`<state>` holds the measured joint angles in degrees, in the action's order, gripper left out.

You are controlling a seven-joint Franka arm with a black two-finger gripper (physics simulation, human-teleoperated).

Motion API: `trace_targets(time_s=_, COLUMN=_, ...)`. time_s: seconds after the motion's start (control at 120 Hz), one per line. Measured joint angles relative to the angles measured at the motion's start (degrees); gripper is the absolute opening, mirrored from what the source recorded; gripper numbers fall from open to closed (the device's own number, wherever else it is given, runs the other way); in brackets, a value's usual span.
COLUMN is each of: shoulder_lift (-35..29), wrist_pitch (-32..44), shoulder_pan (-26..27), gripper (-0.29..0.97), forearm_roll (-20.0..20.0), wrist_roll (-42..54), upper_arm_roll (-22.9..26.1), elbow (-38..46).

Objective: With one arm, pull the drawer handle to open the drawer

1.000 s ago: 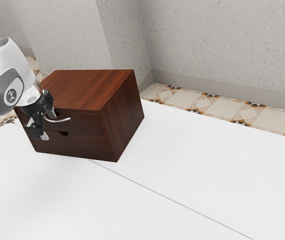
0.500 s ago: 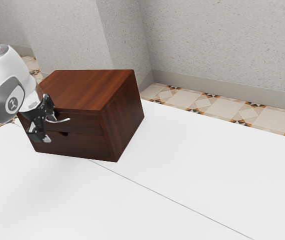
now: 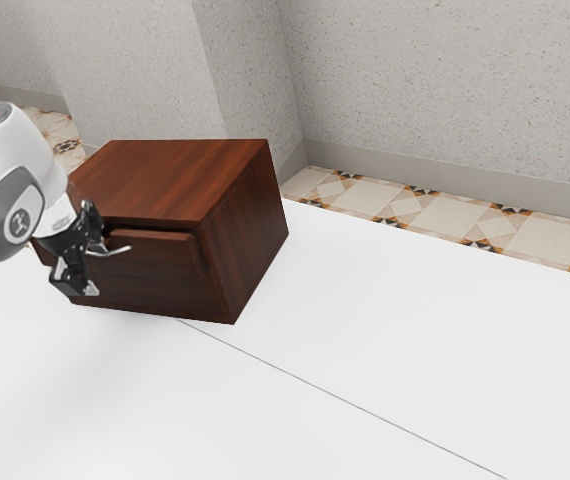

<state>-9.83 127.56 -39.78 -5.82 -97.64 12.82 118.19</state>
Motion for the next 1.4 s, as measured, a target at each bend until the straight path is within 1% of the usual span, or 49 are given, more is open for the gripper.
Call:
trace_targets(time_s=0.283, shoulder_lift=-4.4, wrist_pitch=1.0, shoulder_pan=-0.2, gripper=0.40, forearm_roll=0.2, wrist_roll=-0.8, upper_arm_roll=0.0, elbow=4.2)
trace_targets(time_s=0.467, shoulder_lift=-5.9, wrist_pitch=1.7, shoulder_pan=0.0, gripper=0.40, forearm_roll=0.2, wrist_roll=-1.1, upper_arm_roll=-0.7, elbow=6.5)
trace_targets(time_s=0.733, shoulder_lift=-6.4, wrist_pitch=2.1, shoulder_pan=0.2, gripper=0.39, forearm_roll=0.3, wrist_roll=-1.5, upper_arm_roll=-1.0, elbow=7.2)
trace_targets(time_s=1.4, shoulder_lift=-13.0, wrist_pitch=2.9, shoulder_pan=0.0, gripper=0.39, forearm_roll=2.0, wrist_roll=-2.0, upper_arm_roll=-0.9, elbow=13.7)
